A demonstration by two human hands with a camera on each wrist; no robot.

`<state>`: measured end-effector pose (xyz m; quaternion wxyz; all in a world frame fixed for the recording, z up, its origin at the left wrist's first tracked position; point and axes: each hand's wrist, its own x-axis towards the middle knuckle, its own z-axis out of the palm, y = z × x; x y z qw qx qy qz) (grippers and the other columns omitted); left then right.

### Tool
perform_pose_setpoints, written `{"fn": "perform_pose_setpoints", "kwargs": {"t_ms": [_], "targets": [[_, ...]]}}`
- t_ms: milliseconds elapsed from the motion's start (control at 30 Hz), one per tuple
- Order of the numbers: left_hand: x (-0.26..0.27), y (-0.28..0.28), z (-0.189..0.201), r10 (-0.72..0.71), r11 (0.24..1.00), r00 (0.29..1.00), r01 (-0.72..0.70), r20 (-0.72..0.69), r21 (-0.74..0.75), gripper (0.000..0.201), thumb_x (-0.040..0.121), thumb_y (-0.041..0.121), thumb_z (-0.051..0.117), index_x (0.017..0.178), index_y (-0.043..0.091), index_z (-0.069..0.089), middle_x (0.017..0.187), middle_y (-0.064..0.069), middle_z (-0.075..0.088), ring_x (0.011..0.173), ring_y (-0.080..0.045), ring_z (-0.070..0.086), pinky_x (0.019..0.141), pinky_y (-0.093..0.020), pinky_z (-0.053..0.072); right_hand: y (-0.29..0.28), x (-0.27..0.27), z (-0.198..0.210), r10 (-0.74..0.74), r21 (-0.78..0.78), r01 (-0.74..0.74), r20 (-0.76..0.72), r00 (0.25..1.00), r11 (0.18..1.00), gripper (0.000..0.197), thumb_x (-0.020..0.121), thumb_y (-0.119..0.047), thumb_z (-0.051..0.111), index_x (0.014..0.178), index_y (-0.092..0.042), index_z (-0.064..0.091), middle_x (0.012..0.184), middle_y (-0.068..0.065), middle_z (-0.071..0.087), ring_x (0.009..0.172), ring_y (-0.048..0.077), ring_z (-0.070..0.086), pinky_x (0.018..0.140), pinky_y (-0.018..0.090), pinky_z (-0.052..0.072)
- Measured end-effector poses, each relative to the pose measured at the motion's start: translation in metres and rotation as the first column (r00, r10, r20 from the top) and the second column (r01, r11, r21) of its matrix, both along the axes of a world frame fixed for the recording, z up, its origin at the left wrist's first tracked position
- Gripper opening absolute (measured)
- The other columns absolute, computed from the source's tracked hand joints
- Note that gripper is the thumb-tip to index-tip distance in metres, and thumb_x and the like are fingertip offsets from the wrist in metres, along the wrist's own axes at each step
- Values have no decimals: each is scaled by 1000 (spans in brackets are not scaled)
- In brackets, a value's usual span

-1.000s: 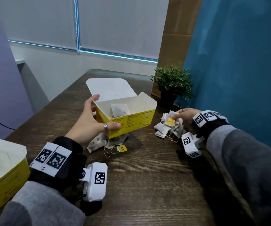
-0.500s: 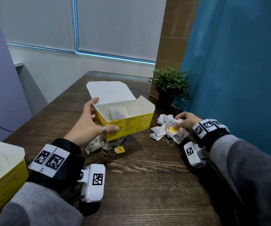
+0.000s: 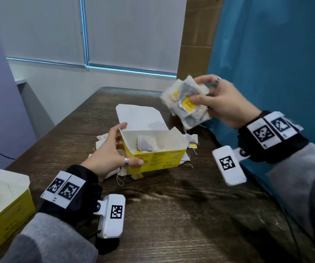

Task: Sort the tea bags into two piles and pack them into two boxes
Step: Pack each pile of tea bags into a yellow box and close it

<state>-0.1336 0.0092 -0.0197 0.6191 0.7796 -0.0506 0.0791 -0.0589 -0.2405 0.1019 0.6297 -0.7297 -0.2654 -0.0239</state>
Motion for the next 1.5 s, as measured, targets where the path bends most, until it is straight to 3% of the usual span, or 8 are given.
{"fn": "perform_pose_setpoints", "kwargs": {"t_ms": [133,333,600,800,967,1133,1333,1500], "targets": [[-1,-3,-1,-68,997,998,68,-2,-40,105,61,3,81,140,33,20,116,21,42,111,-4,48,67,-1,46,43,-5,-20,148,74,-135,-219,964,988,33,83,6,61,106,-15,50,75,-2,70,61,9,68,55,29,58],[-2,-2,-1,-97,989,995,97,6,-111,111,45,11,88,132,38,23,124,12,48,112,-4,51,69,-8,50,63,-7,-55,129,-229,-213,-331,935,950,33,83,-3,67,104,-16,46,83,6,59,54,14,60,50,26,56],[-1,0,-1,-87,984,996,87,9,-158,107,61,-9,79,140,33,21,117,14,45,104,2,49,61,-6,48,50,-2,-38,35,-745,86,145,989,662,18,91,-29,59,99,-13,56,37,-11,56,31,-2,48,35,9,32],[-1,1,-1,-64,988,997,68,30,-142,108,45,12,84,131,40,24,122,15,45,113,-3,48,66,-7,50,42,5,-34,81,-879,236,294,952,415,11,90,-24,59,97,-16,61,71,-8,61,57,9,55,56,24,45],[-2,3,-1,-60,990,998,64,34,-123,111,50,6,86,135,38,23,121,14,45,111,-3,48,65,-6,49,46,4,-35,209,-839,145,292,933,525,23,85,-41,63,99,-23,67,92,-9,62,69,4,53,62,16,42],[1,5,-3,-50,993,997,56,56,-106,104,56,3,85,131,41,24,124,14,45,116,-4,47,69,-5,49,46,5,-41,314,-960,138,212,925,244,16,85,-29,67,100,-26,67,88,-11,65,69,7,58,69,23,50],[0,3,-2,-71,994,995,76,65,-83,107,48,14,82,133,42,23,123,16,46,115,0,47,70,-3,47,66,-3,-35,253,-810,-56,116,961,584,33,84,-43,64,108,-21,65,94,-8,68,76,-2,61,79,18,49],[-1,4,-2,-89,995,994,91,64,-36,107,48,16,84,130,47,24,130,10,44,123,-10,46,91,-19,45,92,-16,-49,299,-890,-91,53,953,447,51,82,-39,68,121,-9,53,103,4,65,91,15,58,81,25,46]]}}
